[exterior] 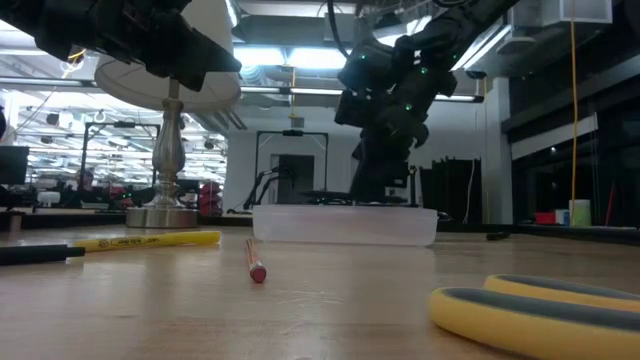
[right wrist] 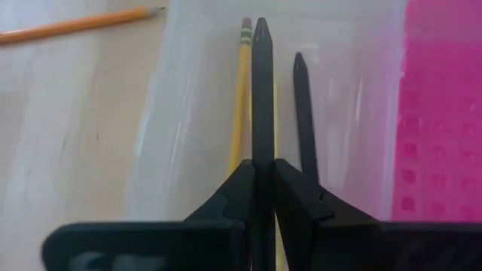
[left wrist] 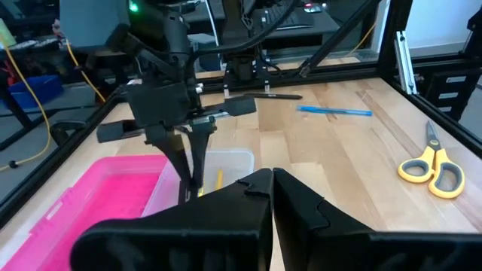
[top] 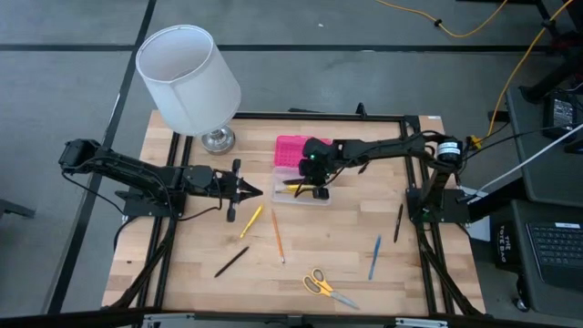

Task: Pick & place school supplies into a supply box
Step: Put the black pen into the pink supply box

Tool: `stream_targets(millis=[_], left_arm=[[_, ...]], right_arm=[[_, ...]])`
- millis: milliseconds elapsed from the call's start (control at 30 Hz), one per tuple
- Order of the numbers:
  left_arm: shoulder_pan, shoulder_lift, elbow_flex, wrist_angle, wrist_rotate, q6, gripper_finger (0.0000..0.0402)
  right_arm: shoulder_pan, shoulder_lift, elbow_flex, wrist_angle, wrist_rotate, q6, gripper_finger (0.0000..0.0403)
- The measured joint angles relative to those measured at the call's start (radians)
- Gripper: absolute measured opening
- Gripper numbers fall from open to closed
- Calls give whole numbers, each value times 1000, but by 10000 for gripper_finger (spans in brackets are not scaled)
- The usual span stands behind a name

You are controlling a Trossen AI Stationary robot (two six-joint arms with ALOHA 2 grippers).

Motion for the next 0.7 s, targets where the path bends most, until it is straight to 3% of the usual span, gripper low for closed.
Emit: stream_targets(millis=[700], left_arm=[[0,0,0,-1,0,-2,6]], right_arm=[[23,112,0,51,-34,38,44]])
